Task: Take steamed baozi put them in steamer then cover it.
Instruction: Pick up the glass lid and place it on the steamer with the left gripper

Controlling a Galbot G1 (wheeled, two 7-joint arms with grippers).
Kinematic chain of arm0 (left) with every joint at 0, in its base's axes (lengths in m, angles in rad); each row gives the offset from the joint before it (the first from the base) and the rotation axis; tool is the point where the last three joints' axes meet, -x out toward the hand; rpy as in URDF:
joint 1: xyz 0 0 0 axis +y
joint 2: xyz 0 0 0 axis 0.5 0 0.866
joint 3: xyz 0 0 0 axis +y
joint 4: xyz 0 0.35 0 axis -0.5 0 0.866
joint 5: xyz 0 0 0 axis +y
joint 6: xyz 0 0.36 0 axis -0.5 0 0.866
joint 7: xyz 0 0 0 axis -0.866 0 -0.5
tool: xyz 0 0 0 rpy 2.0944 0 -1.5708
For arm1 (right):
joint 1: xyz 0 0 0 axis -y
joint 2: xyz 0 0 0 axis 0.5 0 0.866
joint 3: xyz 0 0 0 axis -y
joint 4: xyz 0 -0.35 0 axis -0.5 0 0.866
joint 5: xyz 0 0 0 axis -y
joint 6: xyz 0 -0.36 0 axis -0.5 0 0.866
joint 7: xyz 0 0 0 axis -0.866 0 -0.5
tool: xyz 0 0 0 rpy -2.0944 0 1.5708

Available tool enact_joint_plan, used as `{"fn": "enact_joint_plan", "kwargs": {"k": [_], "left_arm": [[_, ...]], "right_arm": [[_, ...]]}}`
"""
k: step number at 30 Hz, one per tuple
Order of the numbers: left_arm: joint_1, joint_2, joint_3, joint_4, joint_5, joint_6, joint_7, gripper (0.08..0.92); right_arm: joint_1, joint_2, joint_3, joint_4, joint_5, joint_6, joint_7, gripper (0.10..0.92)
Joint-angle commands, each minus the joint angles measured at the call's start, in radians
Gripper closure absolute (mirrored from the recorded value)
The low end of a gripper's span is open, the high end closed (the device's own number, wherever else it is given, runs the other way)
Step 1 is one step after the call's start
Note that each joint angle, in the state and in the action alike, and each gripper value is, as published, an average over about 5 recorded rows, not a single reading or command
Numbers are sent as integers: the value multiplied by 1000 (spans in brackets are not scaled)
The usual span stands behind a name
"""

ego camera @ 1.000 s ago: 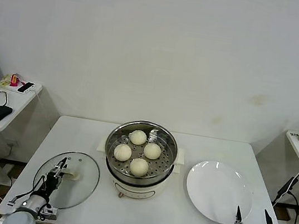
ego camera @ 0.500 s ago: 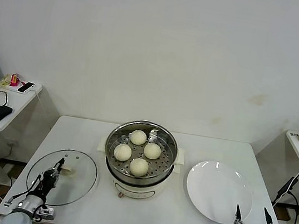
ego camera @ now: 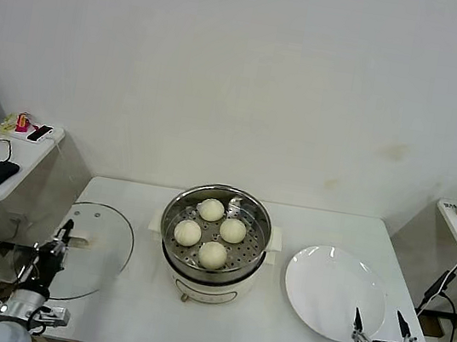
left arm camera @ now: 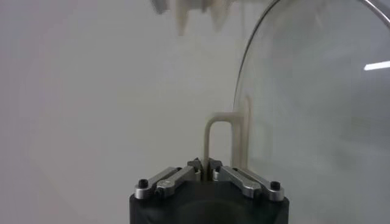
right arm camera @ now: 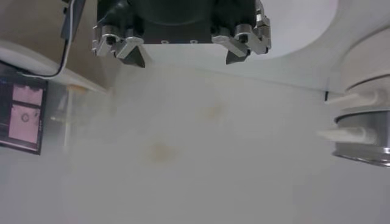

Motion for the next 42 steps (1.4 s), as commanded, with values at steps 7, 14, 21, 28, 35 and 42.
{"fn": "enact_joint_plan", "kwargs": {"k": [7,14,21,28,35,42], "left_arm": [[-94,143,172,-306,-152,207,192,866],[-319,149,447,-230,-147,307,220,866],[-447,45,590,-178,10,398,319,866],[-499,-106,666,-148,154,437,418,866],[-534,-240,725,-84,266,452,475,866],[-545,-288,747,-22,301,459,490,866]], "right_arm": [[6,13,-41,-10,-84,13,5,203],[34,33,-50,-22,-154,5,9,203],[68,40,-78,-59,-194,-8,14,203],[84,47,-94,-96,-235,-8,19,203],[86,61,-108,-106,-259,-9,21,203],[81,71,-125,-101,-258,-17,19,203]]}}
